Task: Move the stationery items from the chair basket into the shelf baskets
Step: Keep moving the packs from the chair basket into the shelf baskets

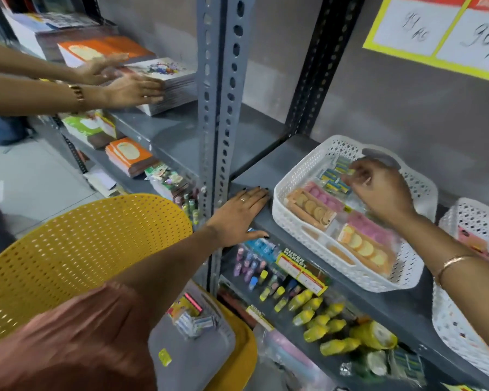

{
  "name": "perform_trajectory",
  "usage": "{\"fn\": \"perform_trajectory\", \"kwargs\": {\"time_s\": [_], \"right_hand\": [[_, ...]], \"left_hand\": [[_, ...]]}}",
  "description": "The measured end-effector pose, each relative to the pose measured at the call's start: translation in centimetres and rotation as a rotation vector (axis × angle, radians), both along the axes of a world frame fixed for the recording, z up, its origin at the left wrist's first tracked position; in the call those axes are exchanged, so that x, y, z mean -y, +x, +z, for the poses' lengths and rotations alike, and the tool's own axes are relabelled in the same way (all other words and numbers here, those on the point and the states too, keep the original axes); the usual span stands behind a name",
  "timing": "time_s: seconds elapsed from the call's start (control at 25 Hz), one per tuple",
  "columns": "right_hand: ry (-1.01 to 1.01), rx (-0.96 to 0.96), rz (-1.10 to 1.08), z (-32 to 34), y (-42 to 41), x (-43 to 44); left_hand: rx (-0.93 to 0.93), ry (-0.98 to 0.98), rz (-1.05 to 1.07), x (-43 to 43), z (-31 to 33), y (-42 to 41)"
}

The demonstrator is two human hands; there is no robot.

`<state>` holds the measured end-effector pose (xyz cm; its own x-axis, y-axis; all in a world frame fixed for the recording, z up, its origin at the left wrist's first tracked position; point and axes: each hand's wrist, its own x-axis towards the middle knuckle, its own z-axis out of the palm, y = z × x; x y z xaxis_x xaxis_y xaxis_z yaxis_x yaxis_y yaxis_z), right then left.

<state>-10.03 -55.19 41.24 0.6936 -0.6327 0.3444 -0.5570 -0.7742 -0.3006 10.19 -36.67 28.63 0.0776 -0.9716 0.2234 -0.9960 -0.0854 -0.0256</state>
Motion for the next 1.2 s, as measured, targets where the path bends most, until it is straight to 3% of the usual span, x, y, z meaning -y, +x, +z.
{"fn": "perform_trajectory", "kwargs": {"time_s": [0.08, 0.2, 0.32, 0.4, 0.52, 0.76, 1.2], "right_hand": [[-0.04, 0.17, 0.185, 1.2, 2.1, -5.1], [-0.082, 0.239, 0.506, -0.4, 4.3, -12.6], [-0.088, 0.132, 0.72, -6.2, 6.1, -18.3], [-0.052, -0.095, 0.801, -12.0, 7.3, -20.5], [0.141, -0.469, 0.811, -22.0, 8.6, -21.9], [0.378, -0.899, 0.657, -36.0, 9.3, -23.3], [0.178, -0.875, 0.667, -41.9, 9.8, -24.7]], "left_hand": [[-0.022, -0.06, -0.001, -2.8, -1.5, -0.1], [-0.04, -0.051, 0.124, -10.0, -6.3, 0.5], [-0.071, 0.038, 0.223, -18.2, -11.9, 0.8], [-0.095, 0.146, 0.266, -23.4, -15.6, 0.4], [-0.177, 0.29, 0.341, -29.9, -20.5, -1.4], [-0.357, 0.531, 0.398, -36.7, -27.6, -6.5], [-0.334, 0.534, 0.46, -38.9, -32.0, -10.1]]}}
